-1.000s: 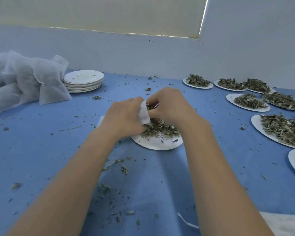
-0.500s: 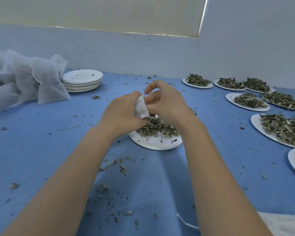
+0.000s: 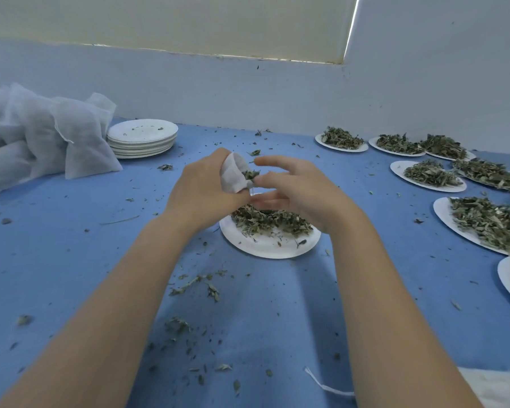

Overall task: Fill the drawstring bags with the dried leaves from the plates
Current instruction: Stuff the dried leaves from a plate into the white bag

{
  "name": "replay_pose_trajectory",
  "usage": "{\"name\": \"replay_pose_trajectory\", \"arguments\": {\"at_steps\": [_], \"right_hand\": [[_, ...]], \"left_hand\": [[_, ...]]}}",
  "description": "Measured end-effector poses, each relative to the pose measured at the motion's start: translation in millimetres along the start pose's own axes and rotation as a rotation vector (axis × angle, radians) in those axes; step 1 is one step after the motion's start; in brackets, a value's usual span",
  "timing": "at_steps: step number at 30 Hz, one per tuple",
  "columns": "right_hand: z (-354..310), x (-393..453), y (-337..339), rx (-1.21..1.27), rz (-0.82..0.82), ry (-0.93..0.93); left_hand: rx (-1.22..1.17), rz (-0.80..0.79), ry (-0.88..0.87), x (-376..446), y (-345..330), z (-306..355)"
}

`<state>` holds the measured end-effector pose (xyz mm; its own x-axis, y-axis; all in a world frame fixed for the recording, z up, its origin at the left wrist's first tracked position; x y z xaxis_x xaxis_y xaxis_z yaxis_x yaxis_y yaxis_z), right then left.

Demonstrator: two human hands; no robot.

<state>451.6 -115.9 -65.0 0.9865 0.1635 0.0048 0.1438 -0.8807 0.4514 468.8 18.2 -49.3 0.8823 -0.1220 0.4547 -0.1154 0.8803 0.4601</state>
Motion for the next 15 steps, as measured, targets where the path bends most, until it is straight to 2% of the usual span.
{"name": "replay_pose_trajectory", "arguments": {"at_steps": [2,4,6,12,15], "right_hand": [[-3.5,-0.5,7.3,-0.046,0.082,0.04],[-10.6,-3.4,20.7,-0.193,0.21,0.089],[-19.0,-6.0,25.7,-0.292,0.265,0.134],[-40.6,-3.6,-1.6,-0.538,0.231,0.221],[-39.3,0.2,-19.4,-0.57,0.119,0.206]], "left_hand": [[0.016,-0.018,-0.01,0.0,-0.8,0.5],[0.069,-0.051,-0.016,0.2,-3.2,-0.9],[0.111,-0.068,-0.027,0.1,-5.7,-1.6],[0.113,-0.085,-0.077,-2.5,-15.6,9.1],[0.057,-0.118,-0.074,-2.5,-19.3,10.3]]}}
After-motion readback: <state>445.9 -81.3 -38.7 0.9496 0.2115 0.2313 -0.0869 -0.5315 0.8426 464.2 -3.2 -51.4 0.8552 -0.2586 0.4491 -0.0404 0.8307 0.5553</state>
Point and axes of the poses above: each hand's wrist, its own x-axis towards the middle knuckle, its own y-axis out of the back of the hand, z = x × y, the point moved 9 cm from there along x, towards the middle knuckle, and after that the axes turned 15 degrees about -x, right-handed, at the moved point
